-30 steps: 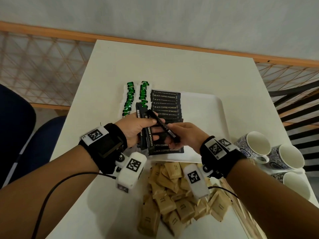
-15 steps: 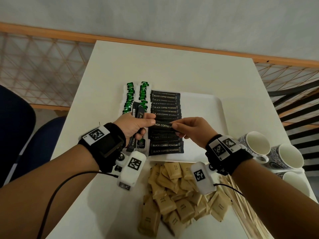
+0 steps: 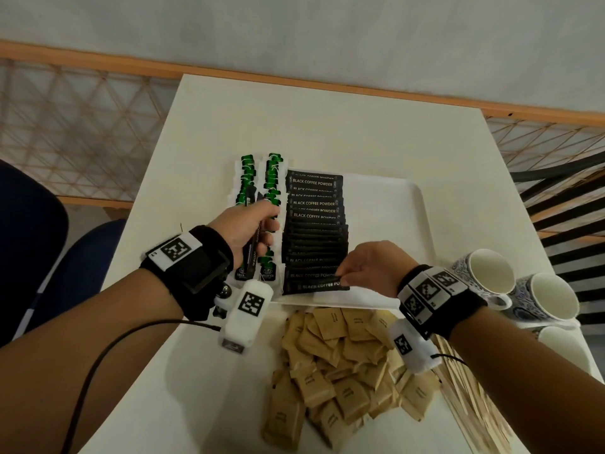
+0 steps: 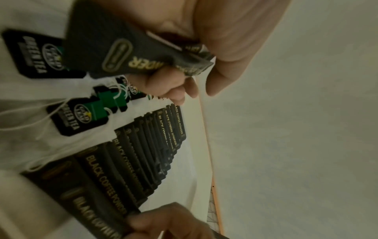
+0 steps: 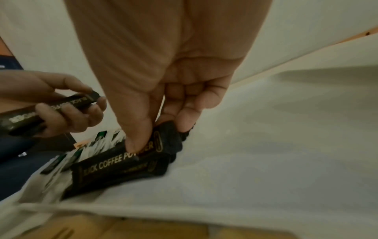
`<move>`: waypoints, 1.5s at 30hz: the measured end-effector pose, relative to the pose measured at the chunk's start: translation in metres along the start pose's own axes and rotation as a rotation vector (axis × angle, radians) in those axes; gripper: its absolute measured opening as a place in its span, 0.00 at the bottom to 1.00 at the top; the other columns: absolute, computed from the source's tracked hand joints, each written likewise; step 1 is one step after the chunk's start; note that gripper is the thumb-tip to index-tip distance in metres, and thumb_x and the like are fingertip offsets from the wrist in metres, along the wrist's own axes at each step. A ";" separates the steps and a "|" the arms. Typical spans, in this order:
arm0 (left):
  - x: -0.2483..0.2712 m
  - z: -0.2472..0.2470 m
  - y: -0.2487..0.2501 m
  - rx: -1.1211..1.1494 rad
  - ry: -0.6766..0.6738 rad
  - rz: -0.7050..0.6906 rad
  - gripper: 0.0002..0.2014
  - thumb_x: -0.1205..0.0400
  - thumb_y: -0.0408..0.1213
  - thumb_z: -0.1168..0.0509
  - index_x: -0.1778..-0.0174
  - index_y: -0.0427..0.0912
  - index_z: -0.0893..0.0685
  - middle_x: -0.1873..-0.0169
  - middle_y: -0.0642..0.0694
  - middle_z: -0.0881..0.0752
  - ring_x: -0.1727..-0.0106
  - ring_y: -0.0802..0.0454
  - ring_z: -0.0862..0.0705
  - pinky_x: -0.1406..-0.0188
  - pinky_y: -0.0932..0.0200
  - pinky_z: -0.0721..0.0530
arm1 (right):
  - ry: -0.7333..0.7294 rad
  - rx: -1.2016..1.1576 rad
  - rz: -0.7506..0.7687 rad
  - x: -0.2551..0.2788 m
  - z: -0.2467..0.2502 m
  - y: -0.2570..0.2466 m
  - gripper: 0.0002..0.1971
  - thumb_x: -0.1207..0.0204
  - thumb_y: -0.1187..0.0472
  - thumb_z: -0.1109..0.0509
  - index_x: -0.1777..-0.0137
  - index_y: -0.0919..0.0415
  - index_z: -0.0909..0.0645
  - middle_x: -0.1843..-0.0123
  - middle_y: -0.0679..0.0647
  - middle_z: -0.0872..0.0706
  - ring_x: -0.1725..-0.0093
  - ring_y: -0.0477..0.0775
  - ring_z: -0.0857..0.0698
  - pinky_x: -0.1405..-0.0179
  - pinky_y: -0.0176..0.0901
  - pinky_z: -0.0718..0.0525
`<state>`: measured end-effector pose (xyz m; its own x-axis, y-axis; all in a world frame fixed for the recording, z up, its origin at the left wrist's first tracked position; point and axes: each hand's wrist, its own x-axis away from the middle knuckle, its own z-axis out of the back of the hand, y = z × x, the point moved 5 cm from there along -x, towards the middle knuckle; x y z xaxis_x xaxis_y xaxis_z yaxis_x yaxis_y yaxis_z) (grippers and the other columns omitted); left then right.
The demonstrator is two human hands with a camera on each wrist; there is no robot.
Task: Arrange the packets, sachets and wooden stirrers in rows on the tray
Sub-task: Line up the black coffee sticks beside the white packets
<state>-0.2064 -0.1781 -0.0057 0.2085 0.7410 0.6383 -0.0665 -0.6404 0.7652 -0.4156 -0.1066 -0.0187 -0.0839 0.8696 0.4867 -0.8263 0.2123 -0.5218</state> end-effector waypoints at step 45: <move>0.007 -0.016 -0.026 -0.060 -0.106 0.057 0.06 0.18 0.35 0.34 0.46 0.41 0.16 0.56 0.39 0.12 0.59 0.45 0.10 0.69 0.55 0.11 | 0.190 -0.201 0.090 0.001 0.011 -0.019 0.08 0.26 0.57 0.25 0.58 0.39 0.14 0.62 0.39 0.15 0.60 0.40 0.18 0.55 0.31 0.22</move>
<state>-0.2192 -0.1527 -0.0201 0.3047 0.6763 0.6706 -0.1385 -0.6652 0.7337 -0.4063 -0.1148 -0.0002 -0.0308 0.9529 0.3018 -0.6920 0.1975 -0.6944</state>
